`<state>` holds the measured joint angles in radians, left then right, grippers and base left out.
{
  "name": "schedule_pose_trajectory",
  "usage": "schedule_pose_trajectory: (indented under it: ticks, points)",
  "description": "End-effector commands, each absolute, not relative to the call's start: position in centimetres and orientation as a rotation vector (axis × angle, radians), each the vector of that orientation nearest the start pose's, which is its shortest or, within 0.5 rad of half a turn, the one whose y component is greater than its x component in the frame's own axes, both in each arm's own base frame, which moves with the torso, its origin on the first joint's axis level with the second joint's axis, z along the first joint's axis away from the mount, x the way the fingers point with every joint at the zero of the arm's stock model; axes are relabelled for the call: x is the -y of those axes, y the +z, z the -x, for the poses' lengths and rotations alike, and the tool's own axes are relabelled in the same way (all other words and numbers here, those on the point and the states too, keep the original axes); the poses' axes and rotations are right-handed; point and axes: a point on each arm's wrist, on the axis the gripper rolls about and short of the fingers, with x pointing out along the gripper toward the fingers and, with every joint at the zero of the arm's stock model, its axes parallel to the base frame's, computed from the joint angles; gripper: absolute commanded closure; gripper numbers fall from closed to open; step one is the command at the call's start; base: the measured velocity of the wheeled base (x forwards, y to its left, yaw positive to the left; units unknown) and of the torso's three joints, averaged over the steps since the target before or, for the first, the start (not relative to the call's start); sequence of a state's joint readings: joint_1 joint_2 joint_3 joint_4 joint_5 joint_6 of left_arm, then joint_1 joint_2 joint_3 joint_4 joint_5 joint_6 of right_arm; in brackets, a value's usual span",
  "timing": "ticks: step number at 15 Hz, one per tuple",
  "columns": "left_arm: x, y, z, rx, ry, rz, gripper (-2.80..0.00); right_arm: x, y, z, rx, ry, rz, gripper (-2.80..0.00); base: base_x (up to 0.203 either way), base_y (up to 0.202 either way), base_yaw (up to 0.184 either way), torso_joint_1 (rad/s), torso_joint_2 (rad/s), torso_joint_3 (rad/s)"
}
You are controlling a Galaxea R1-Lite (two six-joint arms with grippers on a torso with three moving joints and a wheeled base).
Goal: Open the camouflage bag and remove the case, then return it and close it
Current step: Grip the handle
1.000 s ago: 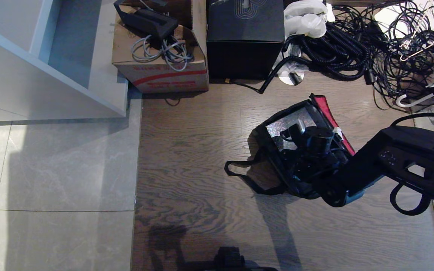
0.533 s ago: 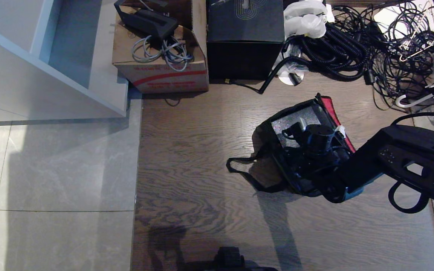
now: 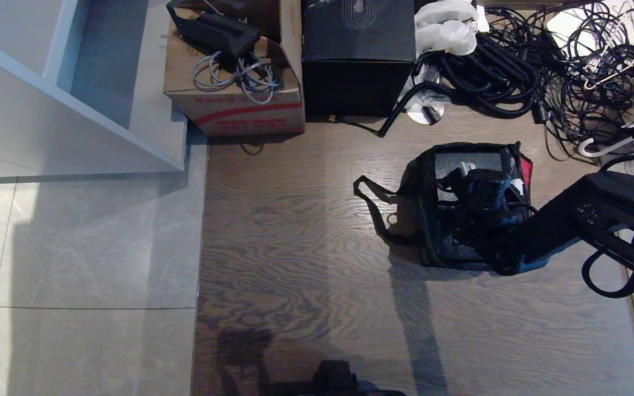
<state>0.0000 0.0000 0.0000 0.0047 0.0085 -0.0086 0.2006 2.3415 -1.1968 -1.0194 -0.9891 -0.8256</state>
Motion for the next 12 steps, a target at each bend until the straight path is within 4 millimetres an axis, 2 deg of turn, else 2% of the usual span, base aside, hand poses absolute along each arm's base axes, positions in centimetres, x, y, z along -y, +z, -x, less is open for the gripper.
schedule_pose_trajectory:
  ticks: [1,4,8,10,12]
  points:
    - [0.0,7.5,2.3,-0.003,0.009,0.009,0.00,-7.5,7.2,-43.6,-0.420,-0.698,0.843,0.00,0.000,0.000,0.000,0.000,0.00,0.000]
    - [0.0,7.5,2.3,-0.003,0.009,0.009,0.00,-8.0,7.4,-43.6,-0.400,-0.692,0.828,0.00,0.000,0.000,0.000,0.000,0.00,0.000]
    - [0.0,7.5,2.3,-0.003,0.009,0.009,0.00,-10.2,8.1,-42.8,-0.343,-0.656,0.767,0.00,0.000,0.000,0.000,0.000,0.00,0.000]
    - [0.0,7.5,2.3,-0.003,0.009,0.009,0.00,-11.0,8.6,-42.0,-0.322,-0.628,0.745,0.00,0.000,0.000,0.000,0.000,0.00,0.000]
    - [0.0,7.5,2.3,-0.003,0.009,0.009,0.00,-12.3,9.7,-40.4,-0.278,-0.551,0.708,0.00,0.000,0.000,0.000,0.000,0.00,0.000]
